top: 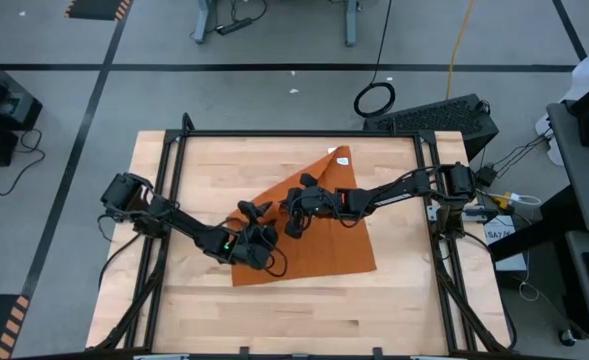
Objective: Roll towel into tight, uniform cylinder
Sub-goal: Fold the brown towel
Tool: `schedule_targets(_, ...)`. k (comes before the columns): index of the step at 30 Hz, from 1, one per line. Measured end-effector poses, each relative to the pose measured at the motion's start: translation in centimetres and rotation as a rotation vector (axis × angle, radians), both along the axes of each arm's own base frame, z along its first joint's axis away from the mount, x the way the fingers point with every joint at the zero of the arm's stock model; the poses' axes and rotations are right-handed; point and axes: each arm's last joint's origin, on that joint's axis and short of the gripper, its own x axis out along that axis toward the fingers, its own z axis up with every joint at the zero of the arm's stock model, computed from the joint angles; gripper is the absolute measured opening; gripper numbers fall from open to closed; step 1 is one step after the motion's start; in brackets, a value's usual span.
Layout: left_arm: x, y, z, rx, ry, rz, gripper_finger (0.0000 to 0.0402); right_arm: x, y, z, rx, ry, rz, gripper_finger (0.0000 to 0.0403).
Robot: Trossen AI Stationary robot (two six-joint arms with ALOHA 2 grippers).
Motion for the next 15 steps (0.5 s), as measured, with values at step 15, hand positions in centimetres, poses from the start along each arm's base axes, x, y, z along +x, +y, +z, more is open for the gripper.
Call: schedule_targets(15,0.1,-0.36,0.27,0.012,0.003,-0.027,0.007,-0.03,-0.01,-0.05,0.022,0.0,-0.012,0.0)
